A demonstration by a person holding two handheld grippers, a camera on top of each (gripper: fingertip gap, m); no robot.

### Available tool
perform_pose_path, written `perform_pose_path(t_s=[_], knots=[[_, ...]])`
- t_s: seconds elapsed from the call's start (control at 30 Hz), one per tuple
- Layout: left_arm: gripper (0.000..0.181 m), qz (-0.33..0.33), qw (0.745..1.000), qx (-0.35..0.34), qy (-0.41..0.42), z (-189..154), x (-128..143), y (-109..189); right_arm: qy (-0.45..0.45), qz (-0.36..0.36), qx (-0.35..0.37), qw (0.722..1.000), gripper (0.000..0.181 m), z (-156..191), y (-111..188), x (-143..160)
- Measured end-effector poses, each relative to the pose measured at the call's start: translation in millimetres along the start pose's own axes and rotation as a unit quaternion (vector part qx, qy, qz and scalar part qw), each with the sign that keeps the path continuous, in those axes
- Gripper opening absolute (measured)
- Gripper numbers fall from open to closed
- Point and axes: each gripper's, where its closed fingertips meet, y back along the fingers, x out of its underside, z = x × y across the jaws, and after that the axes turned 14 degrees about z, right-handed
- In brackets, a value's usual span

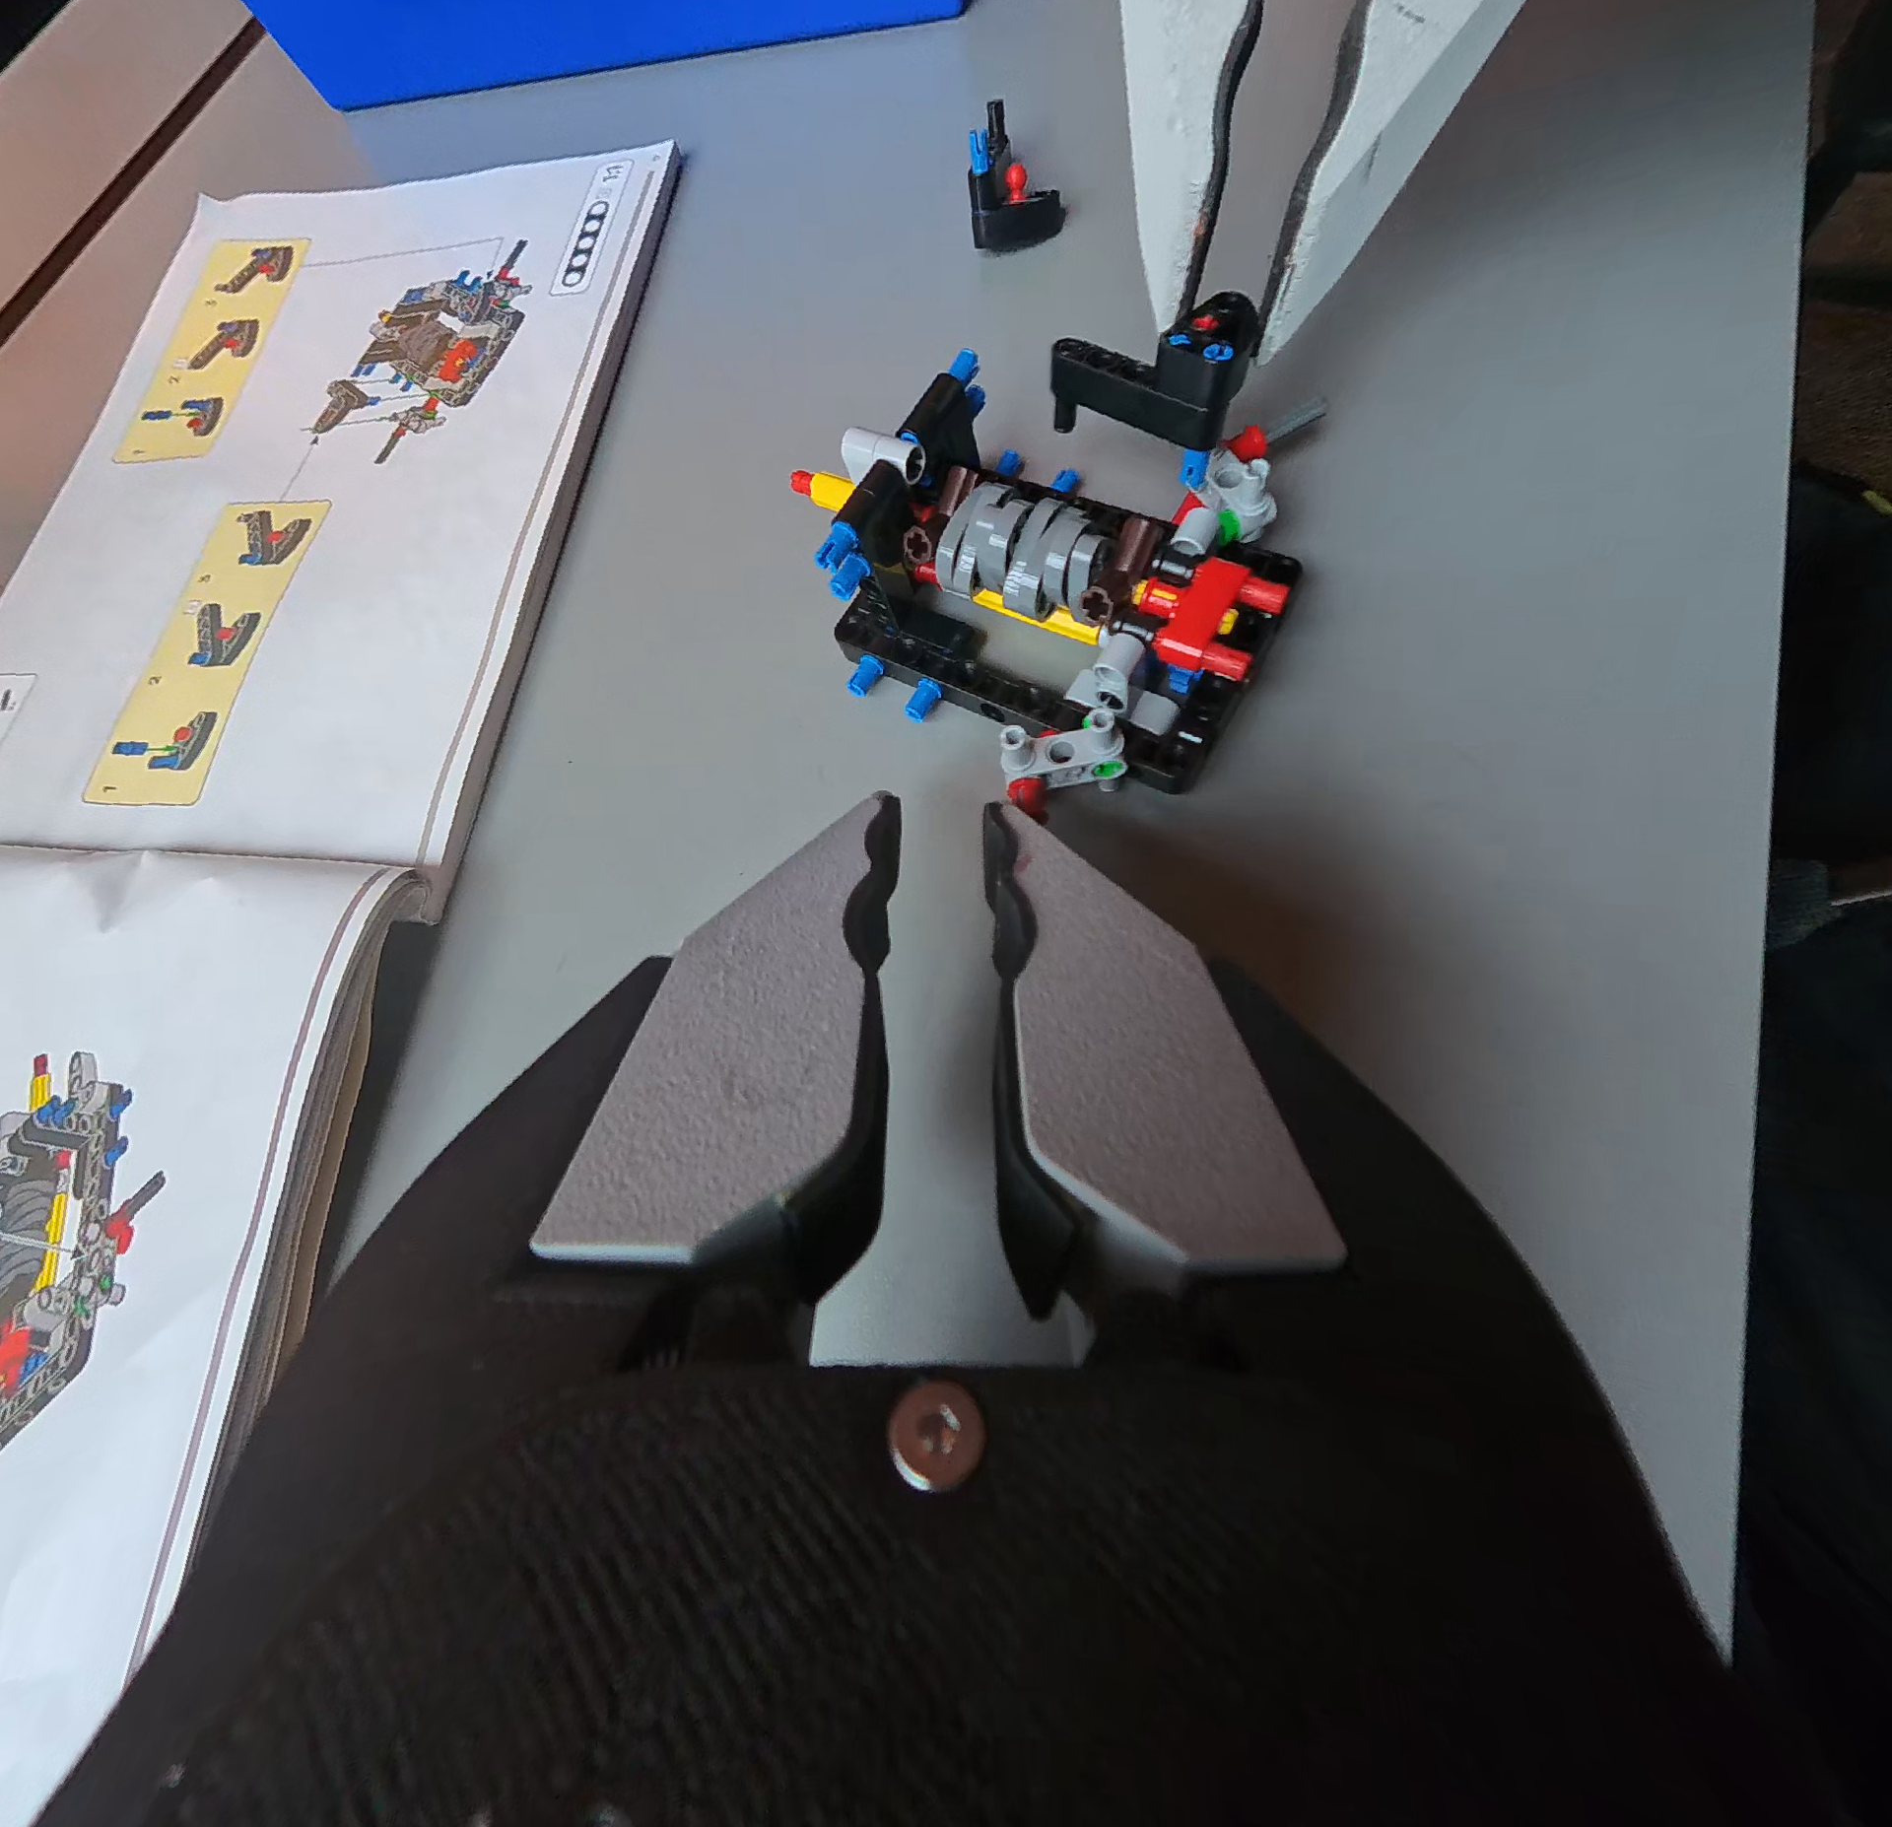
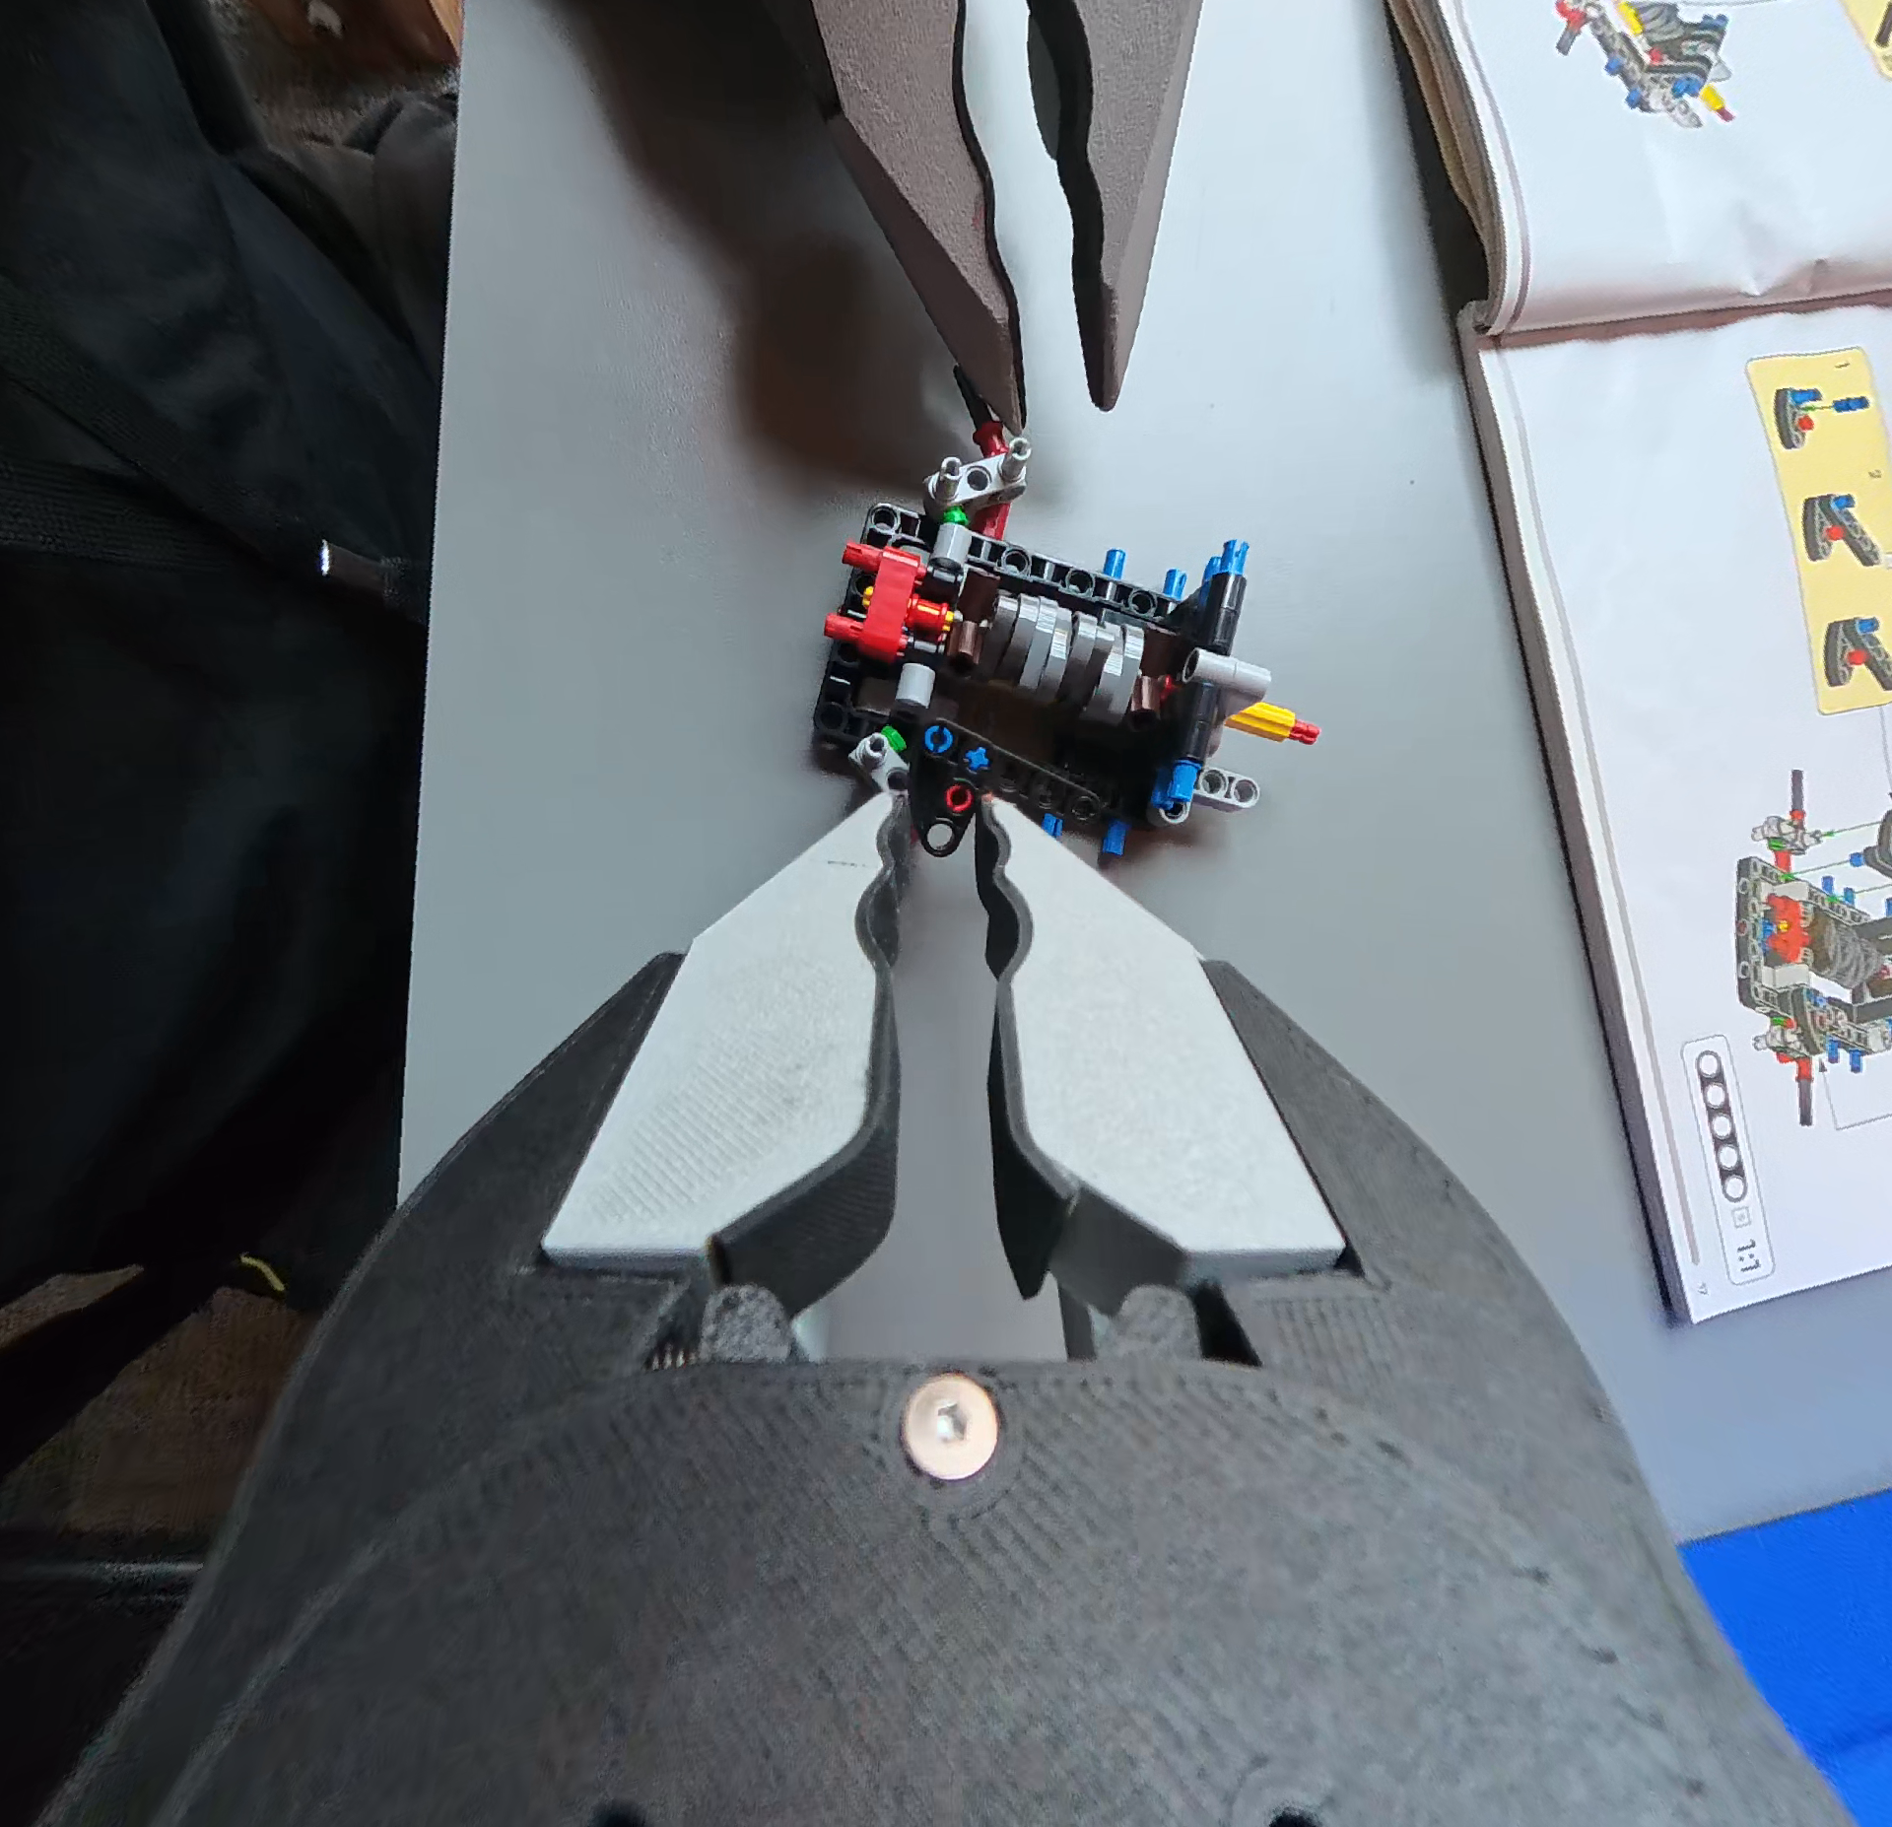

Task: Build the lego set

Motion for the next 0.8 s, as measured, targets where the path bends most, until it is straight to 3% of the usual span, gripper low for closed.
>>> perform_pose_path(t_s=[0.5,0.8], knots=[[0.013,0.006,1.0,0.002,-0.001,-0.1,1.1,-1.7,0.062,0.082,-0.029,0.994,0.009,9.9,-9.3,1.7],[0.013,0.0,1.0,0.008,0.002,-0.4,0.2,-0.6,0.023,0.054,-0.036,0.998,0.009,-2.2,0.9,2.5]])
